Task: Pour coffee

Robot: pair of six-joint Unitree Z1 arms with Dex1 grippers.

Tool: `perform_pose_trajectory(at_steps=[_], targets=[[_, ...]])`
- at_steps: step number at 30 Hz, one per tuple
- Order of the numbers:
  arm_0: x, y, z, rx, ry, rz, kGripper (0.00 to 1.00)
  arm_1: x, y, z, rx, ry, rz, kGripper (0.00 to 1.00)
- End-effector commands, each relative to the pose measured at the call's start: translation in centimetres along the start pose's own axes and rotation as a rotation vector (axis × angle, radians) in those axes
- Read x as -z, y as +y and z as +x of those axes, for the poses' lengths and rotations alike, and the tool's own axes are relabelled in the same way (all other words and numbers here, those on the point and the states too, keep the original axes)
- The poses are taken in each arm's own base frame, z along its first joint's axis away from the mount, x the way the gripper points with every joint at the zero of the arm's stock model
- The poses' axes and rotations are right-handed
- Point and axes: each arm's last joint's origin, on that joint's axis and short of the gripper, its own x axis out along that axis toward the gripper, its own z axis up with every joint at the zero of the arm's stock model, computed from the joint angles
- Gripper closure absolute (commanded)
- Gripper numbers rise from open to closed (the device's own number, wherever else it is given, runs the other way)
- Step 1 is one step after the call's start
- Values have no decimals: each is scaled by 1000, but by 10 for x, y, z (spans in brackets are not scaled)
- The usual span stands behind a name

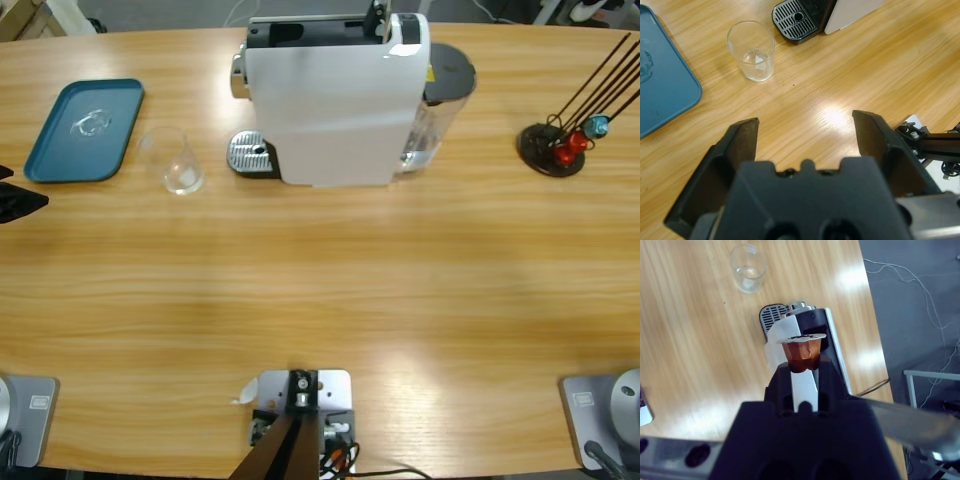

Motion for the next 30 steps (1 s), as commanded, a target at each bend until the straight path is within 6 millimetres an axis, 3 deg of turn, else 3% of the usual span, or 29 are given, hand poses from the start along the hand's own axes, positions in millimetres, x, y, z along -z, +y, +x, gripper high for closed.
perform_pose_trajectory(at_steps=[1,10,19,30], targets=[[9,0,-2,5,-8,19,193,-13,5,64,-25,95,-94,1000],[9,-1,-2,10,-4,24,193,-12,3,85,8,153,-127,1000],[10,-1,-1,11,0,26,192,-3,-13,92,27,174,-94,1000],[10,-1,0,11,0,26,191,0,-16,110,17,197,-90,1000]])
